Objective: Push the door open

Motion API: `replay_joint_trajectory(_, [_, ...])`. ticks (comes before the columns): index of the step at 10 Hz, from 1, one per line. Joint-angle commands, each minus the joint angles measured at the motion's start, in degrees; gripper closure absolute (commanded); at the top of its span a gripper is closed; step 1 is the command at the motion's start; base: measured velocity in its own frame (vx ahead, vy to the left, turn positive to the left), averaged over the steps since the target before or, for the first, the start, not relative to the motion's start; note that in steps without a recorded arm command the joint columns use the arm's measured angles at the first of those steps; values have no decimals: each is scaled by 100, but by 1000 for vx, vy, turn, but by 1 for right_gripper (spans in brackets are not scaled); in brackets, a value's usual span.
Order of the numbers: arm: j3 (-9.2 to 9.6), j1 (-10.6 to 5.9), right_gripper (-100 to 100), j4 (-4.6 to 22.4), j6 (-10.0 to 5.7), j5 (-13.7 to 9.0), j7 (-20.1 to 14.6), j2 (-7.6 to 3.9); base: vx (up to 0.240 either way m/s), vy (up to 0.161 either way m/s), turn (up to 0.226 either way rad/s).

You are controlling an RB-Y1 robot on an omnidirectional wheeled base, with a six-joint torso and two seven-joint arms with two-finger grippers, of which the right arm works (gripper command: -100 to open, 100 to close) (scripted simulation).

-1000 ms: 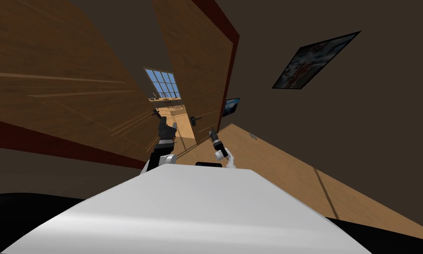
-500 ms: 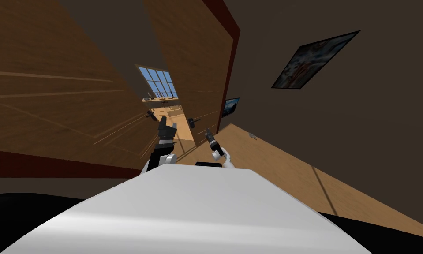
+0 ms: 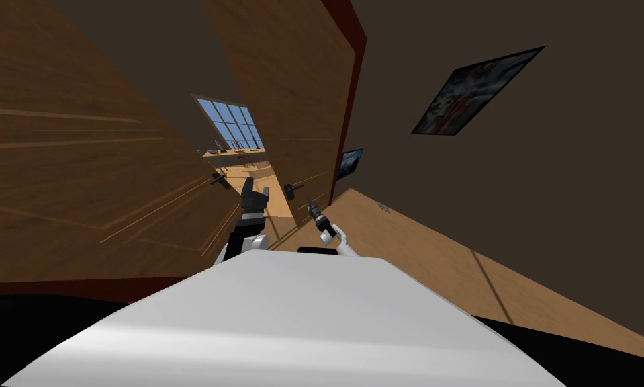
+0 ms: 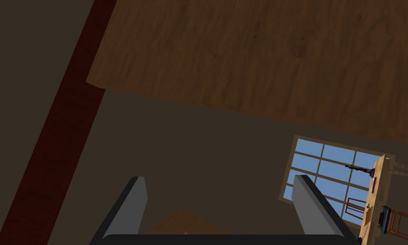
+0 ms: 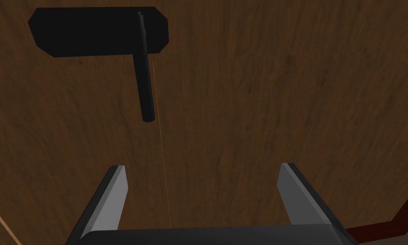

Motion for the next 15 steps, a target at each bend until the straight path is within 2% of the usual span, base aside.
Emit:
replay_joint_trajectory(1, [186,-153,-100,207,29,-20,-72,-3,155,65,-76])
replay_joint_trajectory(5, [531,-456,-100,656,42,-57,-199,17,158,68,-62])
replay_joint_trajectory(9, [799,-691,-100,1005,53,-85,-297,40,161,80,-52])
replay_joint_trajectory(10, [764,-657,-100,939,63,-84,-289,20,72,25,-7])
replay_joint_trajectory(15, [642,-697,-100,1123,46,-63,-253,103,129,143,41])
